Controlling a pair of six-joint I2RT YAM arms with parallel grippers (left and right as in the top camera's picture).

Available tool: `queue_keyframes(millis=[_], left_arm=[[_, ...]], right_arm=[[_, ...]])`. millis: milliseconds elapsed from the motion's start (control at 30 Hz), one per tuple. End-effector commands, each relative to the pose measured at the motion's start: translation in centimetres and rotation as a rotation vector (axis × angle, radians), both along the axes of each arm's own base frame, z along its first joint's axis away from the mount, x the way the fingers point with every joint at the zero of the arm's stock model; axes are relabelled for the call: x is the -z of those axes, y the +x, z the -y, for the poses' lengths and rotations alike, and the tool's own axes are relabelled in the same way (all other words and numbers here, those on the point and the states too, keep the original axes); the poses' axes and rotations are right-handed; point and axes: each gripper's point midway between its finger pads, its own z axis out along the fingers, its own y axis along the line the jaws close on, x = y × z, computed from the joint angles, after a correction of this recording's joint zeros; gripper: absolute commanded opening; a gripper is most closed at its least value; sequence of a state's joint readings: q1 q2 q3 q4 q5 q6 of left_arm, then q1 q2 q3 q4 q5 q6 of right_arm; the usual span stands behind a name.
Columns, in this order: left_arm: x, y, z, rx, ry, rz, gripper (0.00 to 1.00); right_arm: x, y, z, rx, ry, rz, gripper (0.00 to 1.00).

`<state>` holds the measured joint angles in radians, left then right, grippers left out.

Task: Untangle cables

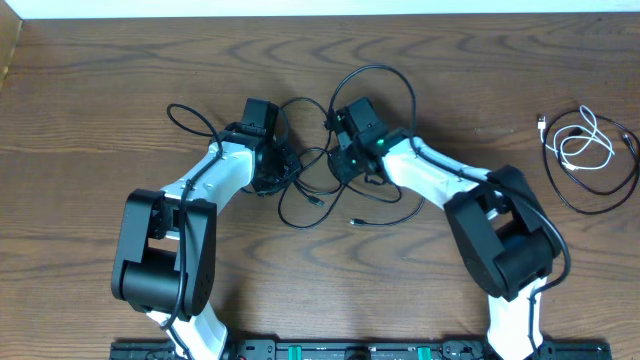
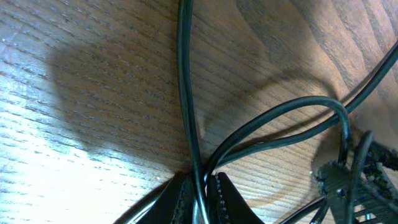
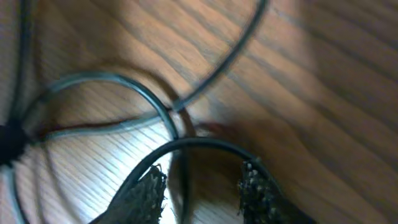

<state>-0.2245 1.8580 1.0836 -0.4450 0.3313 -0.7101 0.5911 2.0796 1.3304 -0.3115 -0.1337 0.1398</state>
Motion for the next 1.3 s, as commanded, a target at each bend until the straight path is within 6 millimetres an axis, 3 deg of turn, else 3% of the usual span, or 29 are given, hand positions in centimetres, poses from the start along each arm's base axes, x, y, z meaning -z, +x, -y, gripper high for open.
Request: queue_keyframes(millis=[0, 400, 533, 800, 933, 1267], left_arm=[[0.6, -0.4, 0.0, 0.004, 0.008, -0.022, 0.14], [0.8, -0.7, -0.1, 0.004, 0.012, -0.037, 0.13], [0.8, -0.7, -0.1, 0.004, 0.012, -0.037, 0.13], [0.8, -0.7, -0.1, 0.004, 0.012, -0.037, 0.13], [0.8, -0.7, -0.1, 0.004, 0.012, -0.037, 0.13], [0.8, -0.7, -0.1, 0.004, 0.012, -0.037, 0.13]], right_arm=[[1.3, -0.7, -1.0, 0.044, 0.015, -0.037, 0.34], [0.3, 1.2, -2.7, 0.145, 0.132, 0.004, 0.33], [0.1, 2.0, -2.8, 0.161, 0.122, 0.052, 0.36], [1.7, 1.5, -3.8, 0.162, 0.063, 0.100, 0.41], [3.4, 1.4, -3.4, 0.177, 0.007, 0.111, 0.46], [4.4, 2.2, -1.2, 0.241, -0.095, 0.154, 0.40]])
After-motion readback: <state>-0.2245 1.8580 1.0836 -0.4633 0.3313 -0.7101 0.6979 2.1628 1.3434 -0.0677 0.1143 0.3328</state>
